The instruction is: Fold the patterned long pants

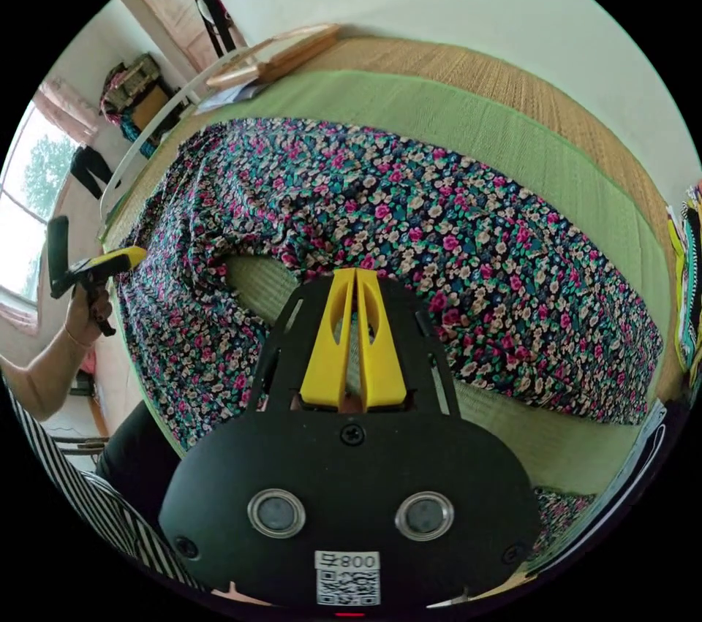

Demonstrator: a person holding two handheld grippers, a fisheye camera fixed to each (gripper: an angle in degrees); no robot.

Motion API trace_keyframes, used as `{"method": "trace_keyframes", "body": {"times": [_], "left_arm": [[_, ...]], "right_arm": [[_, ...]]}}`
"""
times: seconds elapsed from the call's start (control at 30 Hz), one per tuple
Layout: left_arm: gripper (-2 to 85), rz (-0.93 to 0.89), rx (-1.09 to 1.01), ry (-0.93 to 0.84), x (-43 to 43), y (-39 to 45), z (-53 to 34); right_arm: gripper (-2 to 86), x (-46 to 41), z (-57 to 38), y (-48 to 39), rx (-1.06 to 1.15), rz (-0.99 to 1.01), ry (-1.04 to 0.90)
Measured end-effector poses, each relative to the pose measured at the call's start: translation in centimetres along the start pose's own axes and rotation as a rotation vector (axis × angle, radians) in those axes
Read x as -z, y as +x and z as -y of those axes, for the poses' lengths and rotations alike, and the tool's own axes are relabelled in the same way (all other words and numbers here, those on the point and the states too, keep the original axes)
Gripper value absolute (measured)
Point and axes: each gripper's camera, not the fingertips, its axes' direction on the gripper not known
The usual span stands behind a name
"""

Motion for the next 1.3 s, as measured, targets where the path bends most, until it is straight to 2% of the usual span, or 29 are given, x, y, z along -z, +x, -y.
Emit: {"method": "trace_keyframes", "body": {"times": [0.2,0.3,0.37,0.5,0.6,0.67,0.83,0.9,0.97,1.03,1.17,1.3], "left_arm": [[0.8,-0.114,-0.114,-0.048,-3.2,5.0,6.6],[0.9,-0.083,-0.190,-0.130,-5.8,7.7,9.6],[0.7,-0.036,-0.196,-0.271,-8.1,8.7,10.8],[0.5,-0.105,-0.140,-0.236,-7.4,9.3,11.5],[0.4,-0.135,-0.173,-0.180,-6.1,10.9,12.5],[0.2,-0.139,-0.230,-0.165,-6.0,12.9,13.8],[0.1,-0.130,-0.310,-0.220,-8.2,16.3,16.7],[0.1,-0.101,-0.312,-0.279,-9.5,17.0,17.1],[0.1,-0.079,-0.314,-0.326,-10.3,17.7,16.9],[0.1,-0.069,-0.311,-0.331,-9.8,18.2,16.9],[0.2,-0.115,-0.326,-0.292,-6.9,19.5,16.0],[0.2,-0.115,-0.323,-0.294,-5.1,20.2,13.8]], "right_arm": [[0.2,1.2,-1.2,1.4,0.022,0.049,-0.028],[0.1,2.0,-2.2,3.4,-0.015,0.148,-0.019],[0.1,2.9,-3.2,4.8,-0.044,0.205,-0.008],[0.1,6.8,-5.3,7.6,-0.082,0.122,0.067],[0.1,10.4,-8.0,13.3,-0.205,-0.047,0.114],[0.0,12.8,-10.9,19.6,-0.370,-0.152,0.106],[0.1,16.2,-16.0,29.9,-0.633,-0.308,0.096],[0.0,15.6,-17.4,33.1,-0.710,-0.283,0.040],[0.0,16.5,-19.0,35.7,-0.754,-0.122,0.136],[0.0,17.4,-19.5,36.6,-0.758,-0.065,0.157],[0.1,21.0,-21.6,33.5,-0.623,-0.089,0.156],[0.0,22.0,-26.9,30.0,-0.622,-0.176,0.090]]}}
